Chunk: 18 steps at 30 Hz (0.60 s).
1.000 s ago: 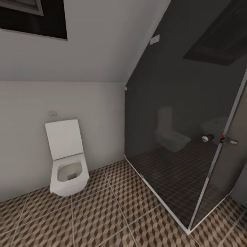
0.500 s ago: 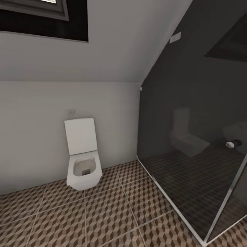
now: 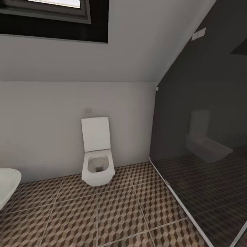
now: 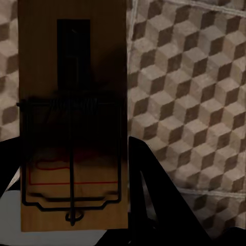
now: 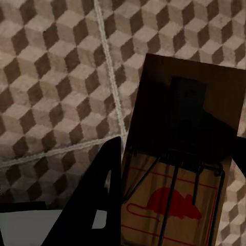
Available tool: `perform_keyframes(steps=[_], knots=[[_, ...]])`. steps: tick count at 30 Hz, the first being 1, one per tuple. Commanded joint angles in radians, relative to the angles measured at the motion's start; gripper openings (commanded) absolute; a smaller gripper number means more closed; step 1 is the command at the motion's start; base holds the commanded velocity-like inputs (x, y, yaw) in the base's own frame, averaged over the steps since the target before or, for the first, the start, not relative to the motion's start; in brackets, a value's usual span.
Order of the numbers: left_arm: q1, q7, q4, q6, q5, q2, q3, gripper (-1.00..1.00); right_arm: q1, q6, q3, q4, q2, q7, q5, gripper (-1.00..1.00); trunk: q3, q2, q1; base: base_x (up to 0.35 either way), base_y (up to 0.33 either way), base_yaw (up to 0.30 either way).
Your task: Take the four mousetraps from the cabinet in the bathroom and place them on the bathroom floor. Make sure all four end up on the same floor surface, and ensure that at least two of them are either under or directly next to the same bathroom sink.
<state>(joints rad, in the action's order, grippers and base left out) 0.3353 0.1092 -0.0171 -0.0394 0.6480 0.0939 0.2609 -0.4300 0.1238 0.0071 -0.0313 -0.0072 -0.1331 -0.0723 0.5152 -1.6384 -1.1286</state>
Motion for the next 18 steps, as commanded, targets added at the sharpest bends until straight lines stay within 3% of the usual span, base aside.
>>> perform_keyframes(steps=[1,18], knots=[[0.001,0.004,0.001,-0.002,0.006,0.0,0.008,-1.0,-0.001,0.002,0.001,-0.001,0.0,-0.002,-0.006,-1.0,0.001,-0.001,0.0,0.0,0.0,0.272],[0.001,0.009,0.003,-0.002,0.006,-0.013,0.007,-1.0,-0.001,-0.005,0.001,-0.001,0.001,-0.002,-0.005,-1.0,0.001,-0.001,0.0,0.01,0.0,0.265]])
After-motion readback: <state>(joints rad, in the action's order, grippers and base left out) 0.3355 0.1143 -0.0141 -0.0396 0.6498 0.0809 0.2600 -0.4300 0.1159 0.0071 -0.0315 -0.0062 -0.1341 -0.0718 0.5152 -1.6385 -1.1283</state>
